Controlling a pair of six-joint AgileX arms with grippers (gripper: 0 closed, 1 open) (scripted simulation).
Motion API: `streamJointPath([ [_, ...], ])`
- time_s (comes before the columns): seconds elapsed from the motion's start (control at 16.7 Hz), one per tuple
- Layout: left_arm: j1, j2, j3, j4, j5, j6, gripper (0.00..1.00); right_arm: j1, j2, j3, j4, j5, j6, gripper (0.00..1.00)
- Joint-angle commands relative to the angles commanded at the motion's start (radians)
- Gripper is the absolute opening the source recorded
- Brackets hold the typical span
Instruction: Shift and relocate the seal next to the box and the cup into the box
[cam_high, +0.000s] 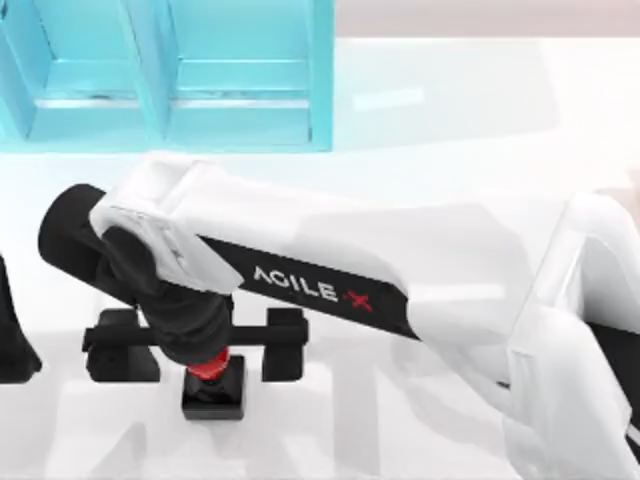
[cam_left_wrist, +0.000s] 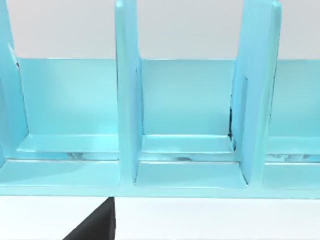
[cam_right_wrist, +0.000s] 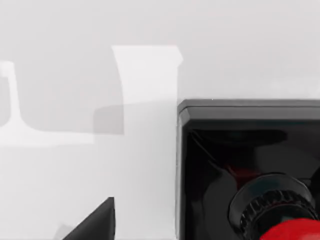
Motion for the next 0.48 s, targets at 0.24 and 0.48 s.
streamJointPath([
  [0.24,0.000,0.000,0.000,0.000,0.000,0.000,1.00,0.000,0.000,0.000,0.000,0.000,0.000,0.92],
  [0.48,0.000,0.000,0.000,0.000,0.000,0.000,1.00,0.000,0.000,0.000,0.000,0.000,0.000,0.62],
])
